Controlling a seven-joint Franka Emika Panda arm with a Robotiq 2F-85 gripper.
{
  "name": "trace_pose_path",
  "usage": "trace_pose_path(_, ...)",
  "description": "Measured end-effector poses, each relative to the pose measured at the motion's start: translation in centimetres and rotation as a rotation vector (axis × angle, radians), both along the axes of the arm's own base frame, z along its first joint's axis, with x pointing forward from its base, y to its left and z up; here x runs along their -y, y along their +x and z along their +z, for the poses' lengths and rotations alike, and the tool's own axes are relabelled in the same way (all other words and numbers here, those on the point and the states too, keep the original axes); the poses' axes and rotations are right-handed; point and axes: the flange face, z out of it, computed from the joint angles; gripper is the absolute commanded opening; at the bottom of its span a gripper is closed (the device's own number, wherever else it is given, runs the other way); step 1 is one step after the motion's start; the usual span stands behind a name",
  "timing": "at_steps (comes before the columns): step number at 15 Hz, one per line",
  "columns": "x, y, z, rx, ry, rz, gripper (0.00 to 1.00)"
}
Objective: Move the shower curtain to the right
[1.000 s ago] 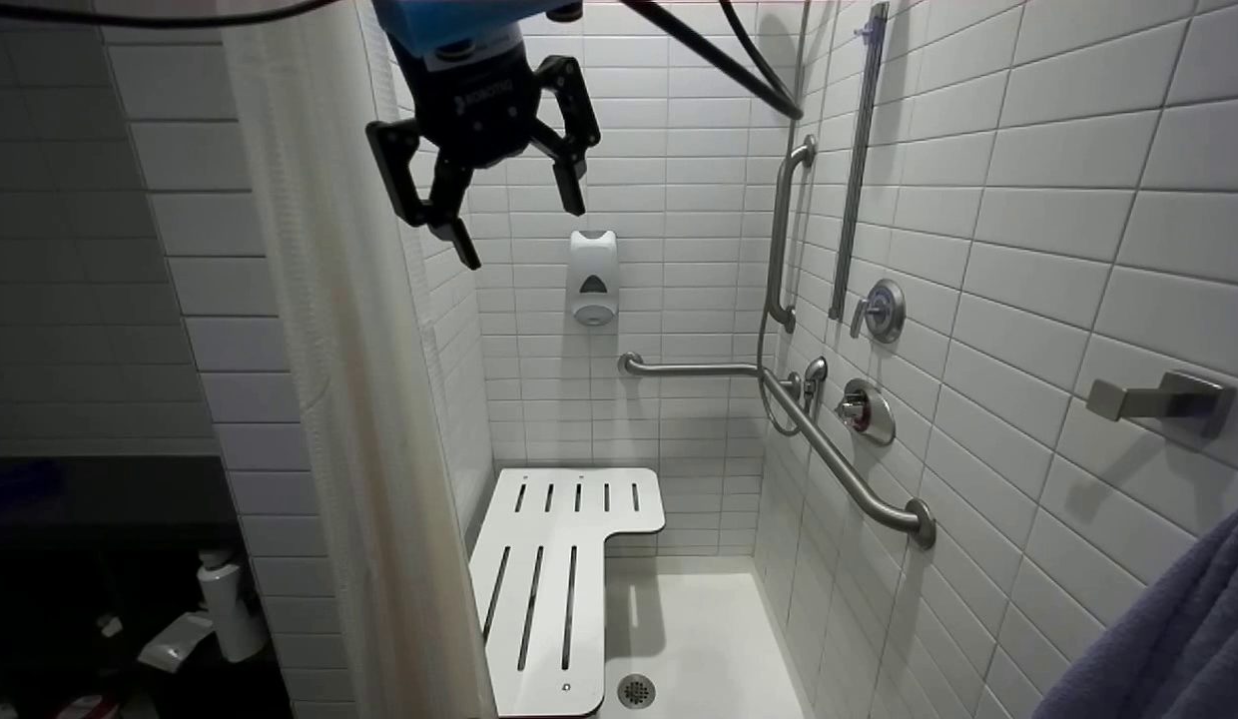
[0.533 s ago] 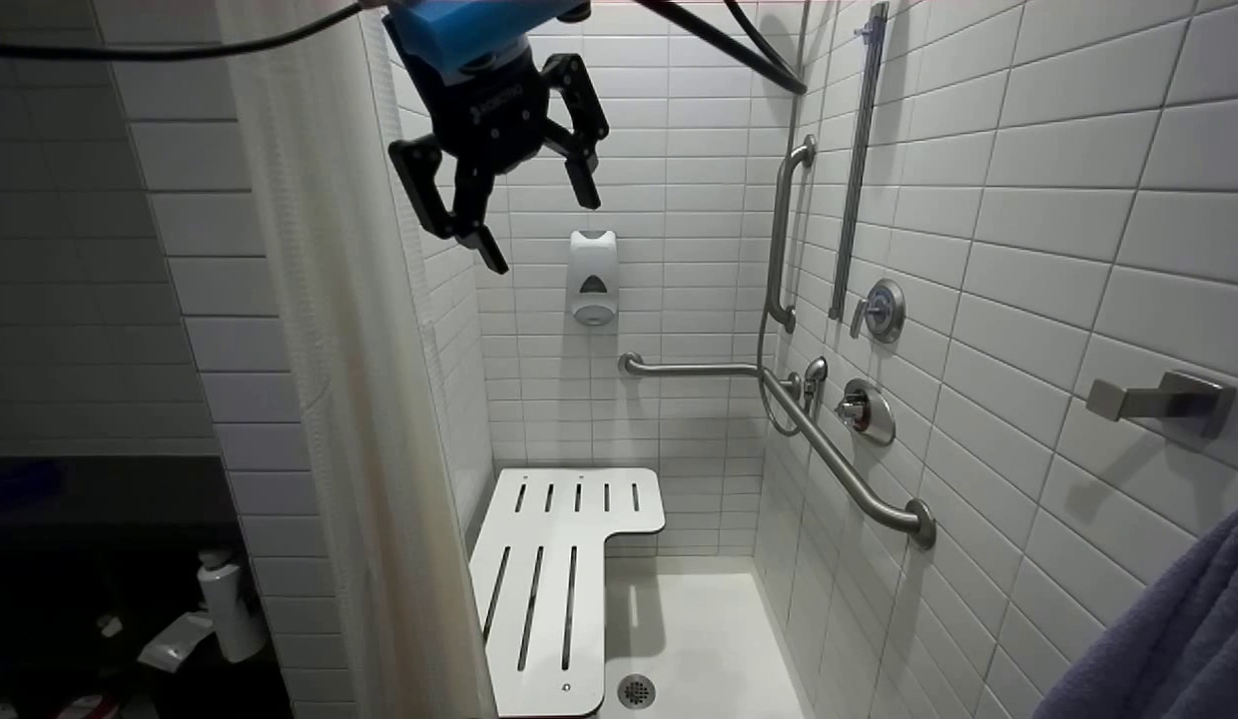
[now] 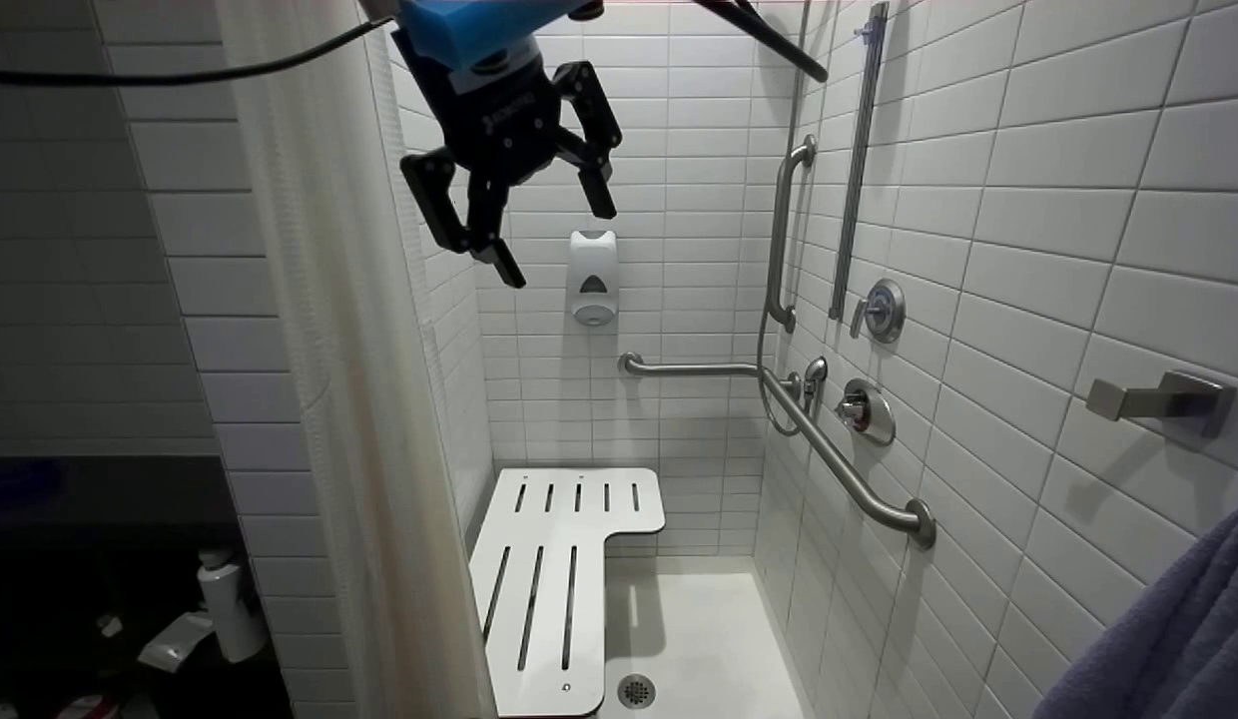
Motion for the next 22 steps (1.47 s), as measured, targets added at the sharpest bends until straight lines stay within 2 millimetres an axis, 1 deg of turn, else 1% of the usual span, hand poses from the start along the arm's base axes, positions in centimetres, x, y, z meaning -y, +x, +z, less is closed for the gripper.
trace_pose_path(6, 0.3, -0.3, -0.3, -0.081, -0.111, 0.012, 1.0)
trace_pose_path(11, 0.6, -0.3, -0.1, -0.152, -0.248, 0.132, 1.0)
trace_pose_path(14, 1.0, -0.2, 0.3, -0.151, -0.329, 0.175, 1.0)
trace_pose_path(22, 1.2, -0.2, 0.5, -0.138, -0.348, 0.178, 1.0)
